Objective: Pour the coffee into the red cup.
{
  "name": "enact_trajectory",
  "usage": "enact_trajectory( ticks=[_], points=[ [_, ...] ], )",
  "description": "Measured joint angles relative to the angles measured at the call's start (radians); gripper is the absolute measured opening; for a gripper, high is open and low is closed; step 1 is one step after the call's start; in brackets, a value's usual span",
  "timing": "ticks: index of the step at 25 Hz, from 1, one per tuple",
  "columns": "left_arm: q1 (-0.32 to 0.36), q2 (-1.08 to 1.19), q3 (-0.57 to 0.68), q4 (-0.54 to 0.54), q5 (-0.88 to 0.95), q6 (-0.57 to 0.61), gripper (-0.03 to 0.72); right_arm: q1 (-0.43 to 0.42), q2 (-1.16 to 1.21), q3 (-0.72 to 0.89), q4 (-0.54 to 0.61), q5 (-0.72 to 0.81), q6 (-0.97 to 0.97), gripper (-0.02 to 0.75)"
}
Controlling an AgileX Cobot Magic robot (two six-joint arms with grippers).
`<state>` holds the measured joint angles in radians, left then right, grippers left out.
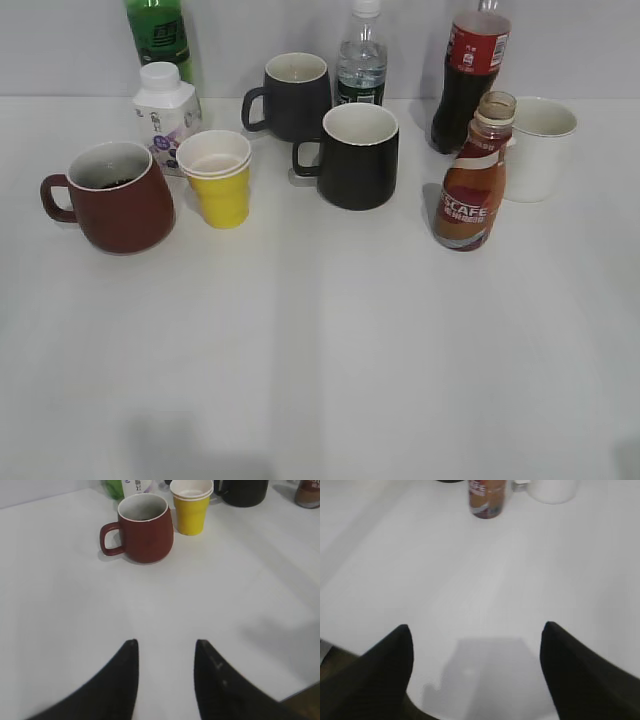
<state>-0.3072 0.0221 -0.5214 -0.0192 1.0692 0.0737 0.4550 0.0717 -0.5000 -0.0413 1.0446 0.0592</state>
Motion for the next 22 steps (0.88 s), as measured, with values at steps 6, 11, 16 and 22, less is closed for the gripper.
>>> enact_trajectory(
  ticks=[6, 11, 16, 22],
  points=[
    [0.201, 0.0, 0.0, 0.0, -0.001, 0.0, 0.294, -0.307, -0.02, 0.0, 0.001, -0.001, 0.001, 0.592],
    [0.31, -0.001, 0.0, 0.0, -0.001, 0.0, 0.294, -0.375, -0.076, 0.0, 0.001, -0.002, 0.001, 0.589],
    [0.319, -0.027, 0.001, 0.0, -0.002, 0.0, 0.294, -0.377, -0.077, 0.001, 0.002, -0.002, 0.001, 0.589],
    [0.319, -0.029, 0.001, 0.0, -0.002, 0.0, 0.294, -0.377, -0.08, 0.001, 0.009, -0.002, 0.001, 0.588]
  ],
)
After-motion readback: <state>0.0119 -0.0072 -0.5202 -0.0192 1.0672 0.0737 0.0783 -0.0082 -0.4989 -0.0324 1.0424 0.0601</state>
